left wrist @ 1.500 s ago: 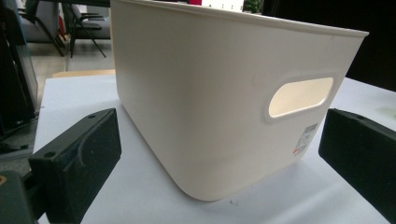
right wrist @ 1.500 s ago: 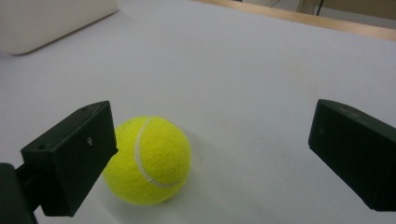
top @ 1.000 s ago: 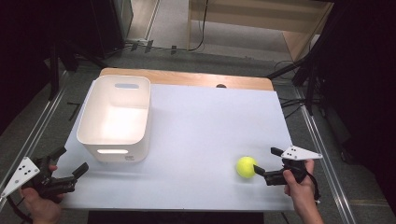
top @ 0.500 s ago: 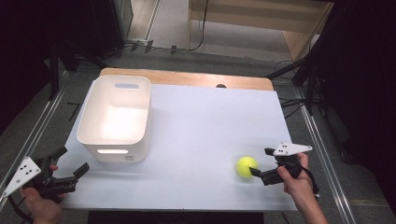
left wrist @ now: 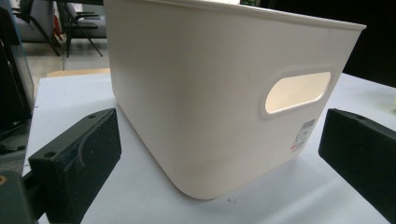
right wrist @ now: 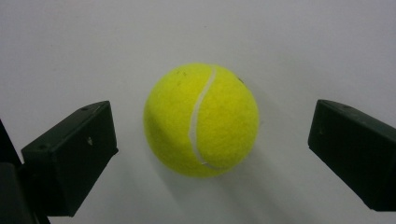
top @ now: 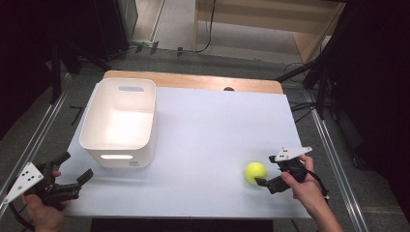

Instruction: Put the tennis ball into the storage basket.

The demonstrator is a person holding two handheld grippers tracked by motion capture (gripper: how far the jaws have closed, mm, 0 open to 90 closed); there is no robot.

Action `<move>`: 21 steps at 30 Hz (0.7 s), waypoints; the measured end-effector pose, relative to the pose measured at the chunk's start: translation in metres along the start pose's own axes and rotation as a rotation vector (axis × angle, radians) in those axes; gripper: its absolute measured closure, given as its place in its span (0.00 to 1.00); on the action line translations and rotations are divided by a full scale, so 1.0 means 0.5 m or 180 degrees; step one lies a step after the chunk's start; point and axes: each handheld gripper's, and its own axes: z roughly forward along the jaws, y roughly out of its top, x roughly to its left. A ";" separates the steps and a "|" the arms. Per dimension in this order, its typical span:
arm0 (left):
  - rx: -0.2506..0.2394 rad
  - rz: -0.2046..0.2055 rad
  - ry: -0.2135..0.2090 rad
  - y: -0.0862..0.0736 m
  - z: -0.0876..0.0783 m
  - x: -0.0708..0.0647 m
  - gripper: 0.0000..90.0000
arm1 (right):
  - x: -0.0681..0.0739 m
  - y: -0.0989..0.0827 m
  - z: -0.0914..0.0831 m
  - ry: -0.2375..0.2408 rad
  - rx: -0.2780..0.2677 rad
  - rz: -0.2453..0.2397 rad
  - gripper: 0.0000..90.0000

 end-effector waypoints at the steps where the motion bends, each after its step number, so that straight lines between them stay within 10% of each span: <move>1: 0.0002 0.0001 0.0000 0.000 0.000 0.000 0.00 | -0.001 0.001 0.002 0.0035 0.0024 -0.0025 0.00; 21: 0.0016 0.0023 0.0010 0.000 0.001 -0.002 0.00 | 0.009 0.012 0.039 -0.0021 0.0411 -0.0105 0.12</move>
